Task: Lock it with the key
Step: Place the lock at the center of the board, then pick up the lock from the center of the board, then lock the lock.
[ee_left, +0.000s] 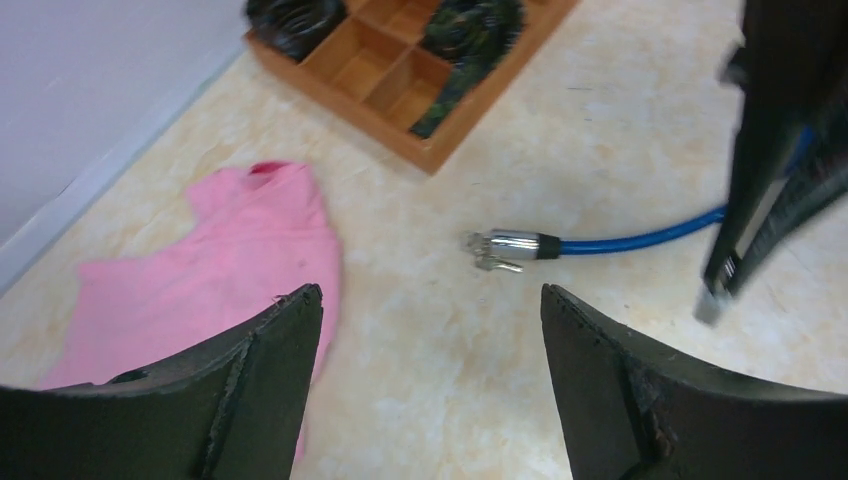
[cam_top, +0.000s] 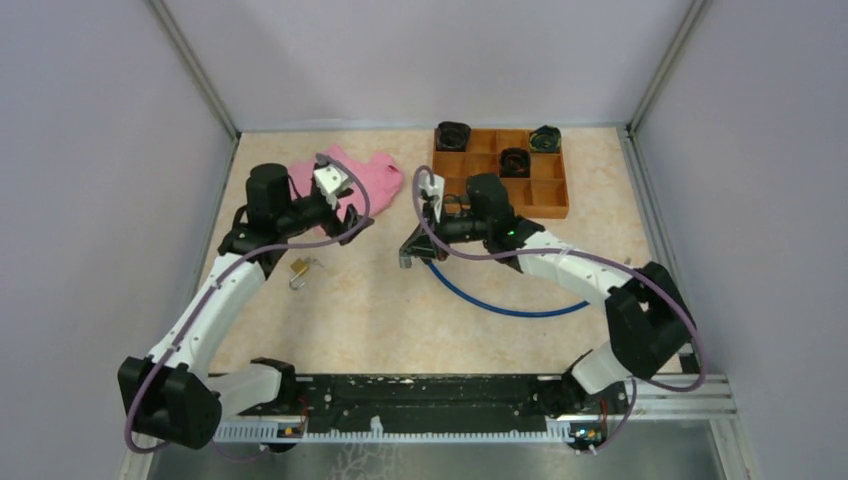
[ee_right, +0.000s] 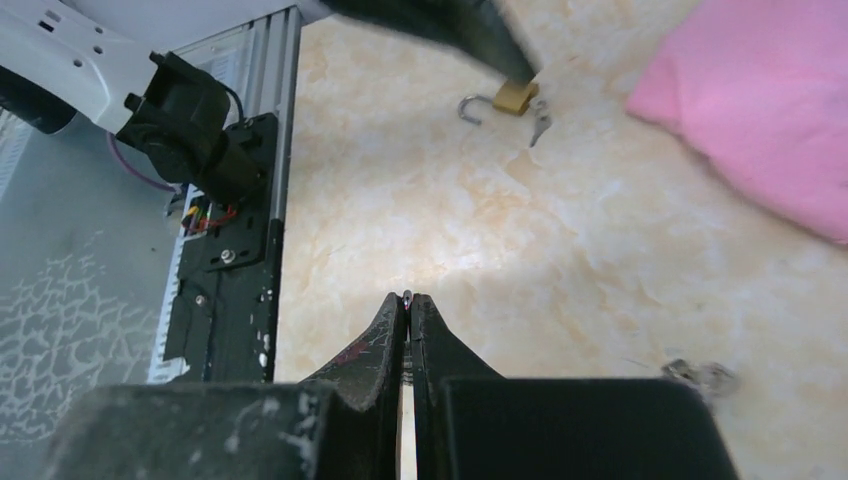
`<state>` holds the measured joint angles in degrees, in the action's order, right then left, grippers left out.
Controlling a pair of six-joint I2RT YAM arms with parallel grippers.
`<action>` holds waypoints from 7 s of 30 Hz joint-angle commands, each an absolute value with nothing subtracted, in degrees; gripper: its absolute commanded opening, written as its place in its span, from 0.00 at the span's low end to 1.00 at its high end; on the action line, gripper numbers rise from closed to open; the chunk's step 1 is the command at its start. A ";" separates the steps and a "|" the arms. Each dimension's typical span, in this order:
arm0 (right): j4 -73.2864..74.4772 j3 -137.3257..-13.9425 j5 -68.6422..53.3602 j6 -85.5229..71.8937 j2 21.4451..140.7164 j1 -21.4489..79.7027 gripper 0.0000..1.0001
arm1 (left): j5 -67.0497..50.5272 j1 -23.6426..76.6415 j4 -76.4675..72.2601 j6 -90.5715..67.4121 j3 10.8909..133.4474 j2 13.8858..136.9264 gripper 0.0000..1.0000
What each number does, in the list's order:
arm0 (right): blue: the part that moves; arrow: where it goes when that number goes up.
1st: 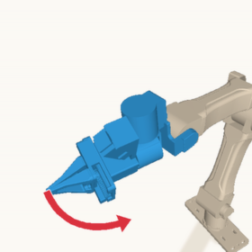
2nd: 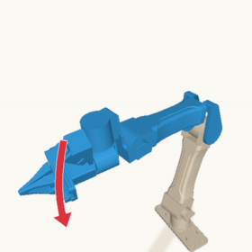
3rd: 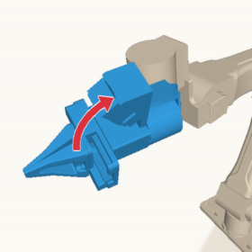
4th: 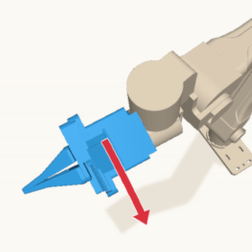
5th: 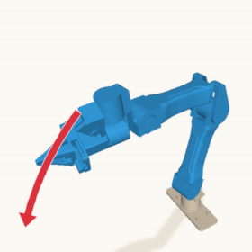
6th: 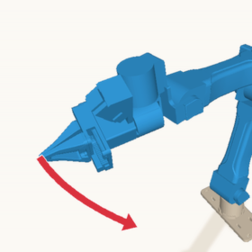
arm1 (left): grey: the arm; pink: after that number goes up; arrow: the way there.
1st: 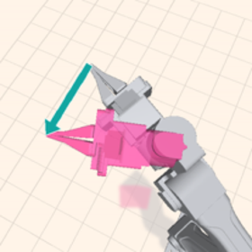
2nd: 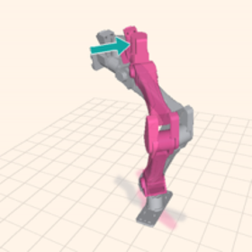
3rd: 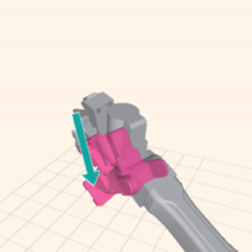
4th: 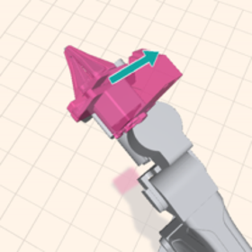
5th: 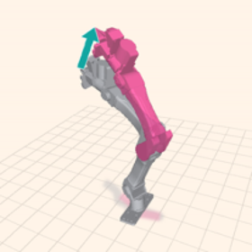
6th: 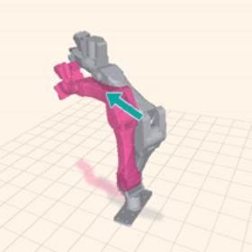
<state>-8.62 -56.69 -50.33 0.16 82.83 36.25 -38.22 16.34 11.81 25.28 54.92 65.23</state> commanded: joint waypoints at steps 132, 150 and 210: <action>-22.86 -60.07 -52.76 -32.31 89.96 27.10 0.58 | -19.96 39.99 31.99 50.19 75.50 80.75 0.00; -20.00 -61.37 -49.55 -29.81 89.57 27.21 0.00 | -14.37 41.46 28.78 48.57 72.32 79.20 0.09; -12.21 -57.73 -56.28 -15.56 74.69 17.31 0.53 | -47.48 33.16 23.59 25.70 75.33 81.79 0.00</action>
<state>-29.95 -49.63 -62.46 -32.47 77.25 17.76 -50.28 33.01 21.17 26.94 73.14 82.41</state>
